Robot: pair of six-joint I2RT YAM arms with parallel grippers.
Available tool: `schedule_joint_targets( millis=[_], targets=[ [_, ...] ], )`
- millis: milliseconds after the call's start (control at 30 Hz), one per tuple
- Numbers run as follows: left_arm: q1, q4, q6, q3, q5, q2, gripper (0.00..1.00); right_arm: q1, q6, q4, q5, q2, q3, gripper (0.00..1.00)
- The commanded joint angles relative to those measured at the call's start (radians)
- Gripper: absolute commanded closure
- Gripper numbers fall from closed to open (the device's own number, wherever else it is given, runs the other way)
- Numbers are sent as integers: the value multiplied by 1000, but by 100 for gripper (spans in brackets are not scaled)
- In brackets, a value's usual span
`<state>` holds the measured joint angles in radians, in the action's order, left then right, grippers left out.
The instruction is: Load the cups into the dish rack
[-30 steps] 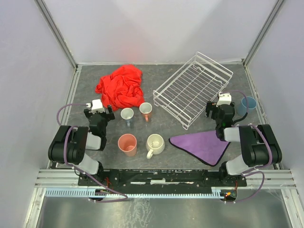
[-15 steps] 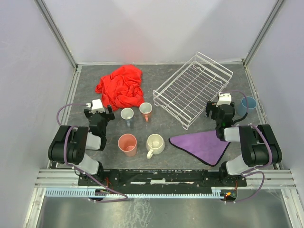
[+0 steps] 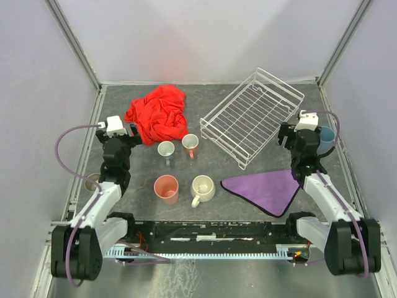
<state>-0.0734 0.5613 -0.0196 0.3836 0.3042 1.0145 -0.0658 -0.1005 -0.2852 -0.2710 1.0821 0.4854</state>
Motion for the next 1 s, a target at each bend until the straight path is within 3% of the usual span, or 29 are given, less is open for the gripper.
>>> schedule_joint_targets(
  millis=[0,133,233,400,967],
  targets=[
    [1,-471,-9,122,-73,-120,4,-21,-60,315,13,-121,124,5],
    [-3,-723,-40,237,-198,-128,10,-34,-98,500,61,-108,264,7],
    [-20,-813,-64,290,-209,-106,12,-61,-121,615,103,-80,367,7],
    [-38,-977,-89,441,-234,66,19,-121,-157,715,140,-60,474,8],
    [-173,-1182,-223,731,-220,381,30,-182,-86,756,151,20,636,7]
  ],
)
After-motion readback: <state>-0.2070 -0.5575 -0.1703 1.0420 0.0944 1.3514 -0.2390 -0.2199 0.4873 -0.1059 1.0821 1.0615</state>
